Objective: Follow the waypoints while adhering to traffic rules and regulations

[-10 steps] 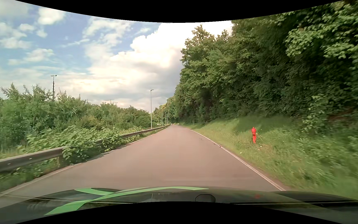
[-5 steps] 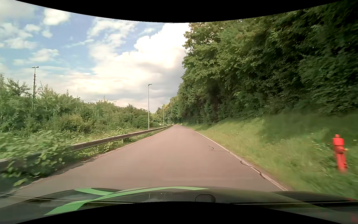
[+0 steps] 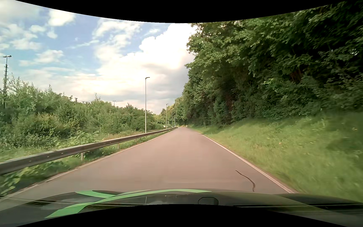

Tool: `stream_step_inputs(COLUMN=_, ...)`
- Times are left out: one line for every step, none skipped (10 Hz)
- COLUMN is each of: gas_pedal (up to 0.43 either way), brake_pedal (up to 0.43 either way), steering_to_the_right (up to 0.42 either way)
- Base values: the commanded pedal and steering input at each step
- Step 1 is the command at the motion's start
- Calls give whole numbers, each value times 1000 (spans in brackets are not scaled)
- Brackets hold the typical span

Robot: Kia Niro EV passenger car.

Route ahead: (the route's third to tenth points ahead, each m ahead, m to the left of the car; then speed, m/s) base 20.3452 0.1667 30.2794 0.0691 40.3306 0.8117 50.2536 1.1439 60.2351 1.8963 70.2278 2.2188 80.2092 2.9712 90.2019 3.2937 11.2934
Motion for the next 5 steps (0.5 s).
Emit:
stream_step_inputs(gas_pedal=197, brake_pedal=0, steering_to_the_right=-18)
stream_step_inputs(gas_pedal=197, brake_pedal=0, steering_to_the_right=-18)
stream_step_inputs(gas_pedal=197, brake_pedal=0, steering_to_the_right=-18)
stream_step_inputs(gas_pedal=197, brake_pedal=0, steering_to_the_right=-16)
stream_step_inputs(gas_pedal=197, brake_pedal=0, steering_to_the_right=-10)
